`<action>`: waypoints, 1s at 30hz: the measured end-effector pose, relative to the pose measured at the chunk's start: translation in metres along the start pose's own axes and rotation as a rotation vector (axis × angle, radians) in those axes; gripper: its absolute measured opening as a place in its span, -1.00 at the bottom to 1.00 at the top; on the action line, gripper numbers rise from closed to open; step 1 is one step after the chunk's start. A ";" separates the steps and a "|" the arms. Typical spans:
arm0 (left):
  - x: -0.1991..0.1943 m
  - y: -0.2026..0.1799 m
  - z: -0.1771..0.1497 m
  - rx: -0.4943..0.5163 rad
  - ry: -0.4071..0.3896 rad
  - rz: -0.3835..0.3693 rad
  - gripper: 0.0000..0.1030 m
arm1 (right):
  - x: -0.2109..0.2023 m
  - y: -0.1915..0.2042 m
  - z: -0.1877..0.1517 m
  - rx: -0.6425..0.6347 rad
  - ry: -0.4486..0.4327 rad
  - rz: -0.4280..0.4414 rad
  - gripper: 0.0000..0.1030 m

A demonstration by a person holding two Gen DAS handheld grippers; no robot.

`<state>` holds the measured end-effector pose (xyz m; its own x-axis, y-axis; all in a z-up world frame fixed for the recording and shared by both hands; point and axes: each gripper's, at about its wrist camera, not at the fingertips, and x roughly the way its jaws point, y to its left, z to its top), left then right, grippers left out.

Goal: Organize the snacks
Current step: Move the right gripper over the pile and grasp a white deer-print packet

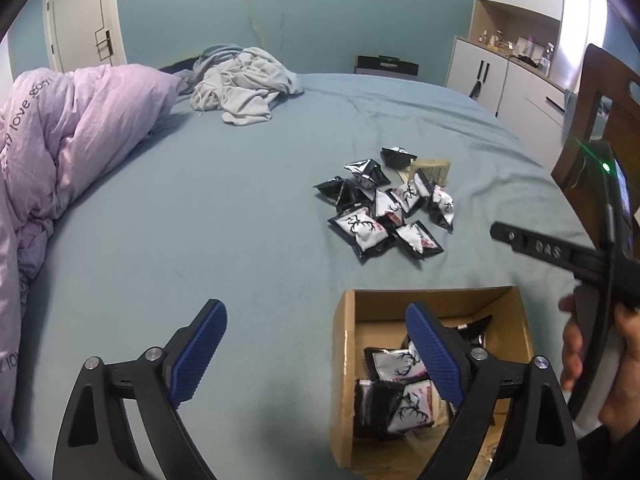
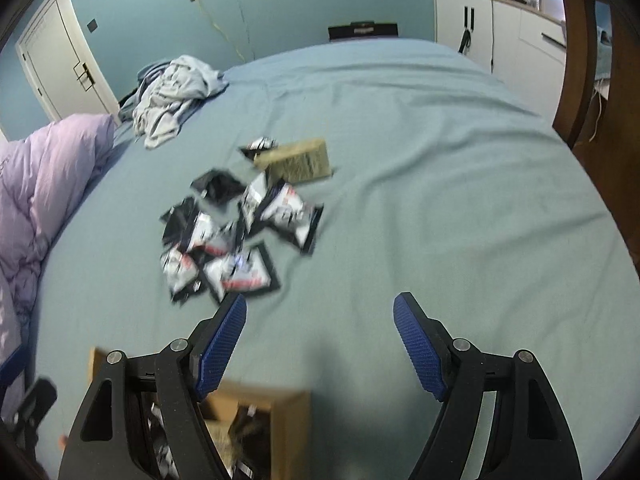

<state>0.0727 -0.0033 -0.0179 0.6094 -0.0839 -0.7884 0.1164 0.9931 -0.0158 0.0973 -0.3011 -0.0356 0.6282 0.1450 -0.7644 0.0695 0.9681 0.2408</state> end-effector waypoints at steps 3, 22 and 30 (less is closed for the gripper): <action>0.001 0.001 0.005 -0.007 -0.002 -0.019 0.96 | 0.024 0.003 0.008 -0.039 0.042 0.007 0.47; 0.017 0.005 0.013 0.020 0.059 -0.068 1.00 | 0.151 0.021 0.063 -0.266 0.129 0.053 0.47; 0.027 0.007 0.013 0.012 0.068 -0.029 1.00 | 0.136 0.021 0.066 -0.221 0.062 0.114 -0.38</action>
<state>0.0999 0.0004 -0.0315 0.5507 -0.1064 -0.8279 0.1425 0.9893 -0.0323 0.2359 -0.2744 -0.0951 0.5728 0.2619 -0.7767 -0.1749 0.9648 0.1964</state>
